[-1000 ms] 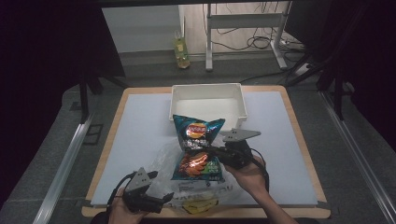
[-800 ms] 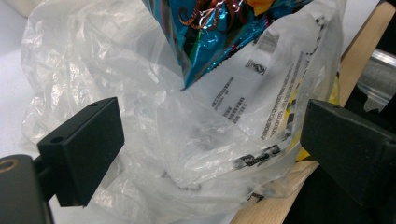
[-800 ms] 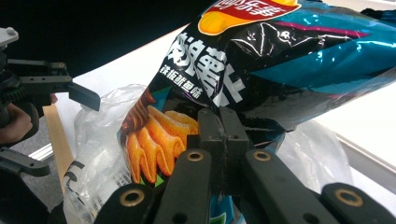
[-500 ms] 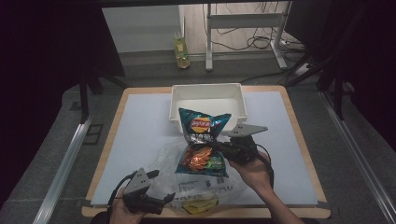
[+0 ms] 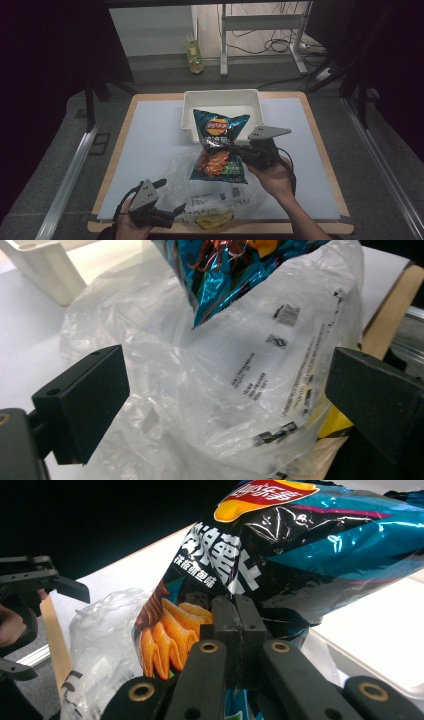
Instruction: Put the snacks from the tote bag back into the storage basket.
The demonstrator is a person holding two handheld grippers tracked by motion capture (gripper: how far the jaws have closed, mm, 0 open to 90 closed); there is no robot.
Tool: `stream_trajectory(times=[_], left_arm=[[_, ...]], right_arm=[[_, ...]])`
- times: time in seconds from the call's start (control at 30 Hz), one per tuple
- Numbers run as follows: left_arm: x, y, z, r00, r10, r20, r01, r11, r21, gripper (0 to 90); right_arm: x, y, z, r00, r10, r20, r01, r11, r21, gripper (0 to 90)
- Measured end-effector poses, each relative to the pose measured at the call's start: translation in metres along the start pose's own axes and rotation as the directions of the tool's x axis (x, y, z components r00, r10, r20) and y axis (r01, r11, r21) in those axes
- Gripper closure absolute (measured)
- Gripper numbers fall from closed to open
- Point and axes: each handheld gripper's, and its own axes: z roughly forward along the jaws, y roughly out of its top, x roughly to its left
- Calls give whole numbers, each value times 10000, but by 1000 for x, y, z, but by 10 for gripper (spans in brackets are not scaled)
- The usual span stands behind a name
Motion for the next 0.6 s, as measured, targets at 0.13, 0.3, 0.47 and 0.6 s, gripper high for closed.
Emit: stream_trajectory(times=[0.13, 0.3, 0.47, 0.6], left_arm=[[0, 0, 0, 9998, -76, -185, 76, 10000, 24, 22], [0, 0, -1, 9994, -12, -341, 14, 10000, 52, 19], [1, 0, -1, 9990, -29, -453, 31, 10000, 61, 18], [2, 0, -2, 9989, -9, -470, 12, 10000, 58, 18]], right_arm=[[-5, 4, -2, 9999, 1, 101, 0, 10000, -43, 896], [-11, 10, -4, 9997, 5, 239, -2, 9999, -132, 896], [-18, 16, -5, 9993, 55, 364, -44, 9996, -290, 897], [-23, 19, -5, 9990, 105, 426, -90, 9993, -360, 897]])
